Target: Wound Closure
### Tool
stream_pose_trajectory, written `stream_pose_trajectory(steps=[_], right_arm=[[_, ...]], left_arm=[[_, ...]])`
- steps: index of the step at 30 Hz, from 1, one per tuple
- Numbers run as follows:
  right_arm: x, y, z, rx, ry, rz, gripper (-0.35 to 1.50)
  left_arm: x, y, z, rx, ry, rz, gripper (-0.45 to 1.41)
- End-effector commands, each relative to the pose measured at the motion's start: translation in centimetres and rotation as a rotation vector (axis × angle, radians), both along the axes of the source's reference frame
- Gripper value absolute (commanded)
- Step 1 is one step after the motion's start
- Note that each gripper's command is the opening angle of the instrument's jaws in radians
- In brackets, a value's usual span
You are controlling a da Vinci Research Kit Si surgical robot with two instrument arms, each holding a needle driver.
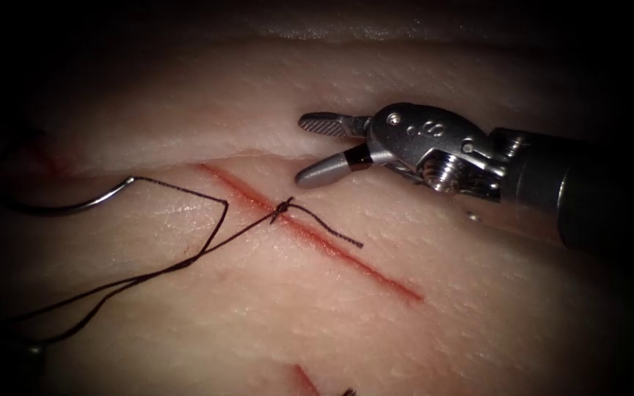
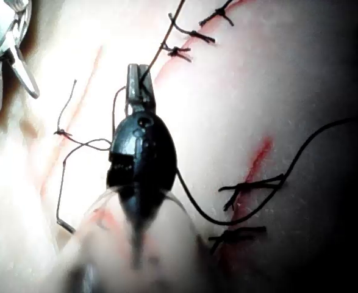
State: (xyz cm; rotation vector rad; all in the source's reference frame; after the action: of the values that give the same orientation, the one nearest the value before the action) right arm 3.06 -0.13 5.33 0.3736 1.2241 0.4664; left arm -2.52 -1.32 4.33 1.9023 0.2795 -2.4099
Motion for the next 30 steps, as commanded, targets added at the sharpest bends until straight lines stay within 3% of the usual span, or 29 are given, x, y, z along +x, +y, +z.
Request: stream_pose_trajectory(steps=[1, 12, 16, 18, 21, 26, 30], right_arm=[[0.07, 0.09, -0.05, -0.014, 0.002, 0.026, 1.28], [0.20, -0.07, -0.25, -0.064, 0.006, 0.079, 1.25], [0.26, -0.11, -0.35, -0.085, 0.053, 0.082, 0.88], [0.32, -0.12, -0.46, -0.112, 0.086, 0.087, 0.47], [0.39, -0.12, -0.56, -0.143, 0.132, 0.082, -0.35], [0.56, -0.05, -0.71, -0.190, 0.174, 0.109, -0.35], [0.74, -0.02, -0.66, -0.204, 0.170, 0.136, -0.35]], left_arm=[[-0.09, 0.05, 0.04, -0.007, -0.010, -0.011, -0.45], [-0.54, 0.69, 0.11, -0.017, -0.045, -0.052, -0.45], [-0.64, 0.91, 0.27, -0.015, -0.052, -0.064, -0.45], [-0.66, 1.06, 0.44, -0.017, -0.054, -0.067, -0.45], [-0.65, 1.19, 0.60, -0.018, -0.048, -0.058, -0.45], [-0.60, 1.28, 0.76, -0.006, -0.073, -0.032, -0.45], [-0.56, 1.28, 0.75, 0.003, -0.086, -0.024, -0.45]])
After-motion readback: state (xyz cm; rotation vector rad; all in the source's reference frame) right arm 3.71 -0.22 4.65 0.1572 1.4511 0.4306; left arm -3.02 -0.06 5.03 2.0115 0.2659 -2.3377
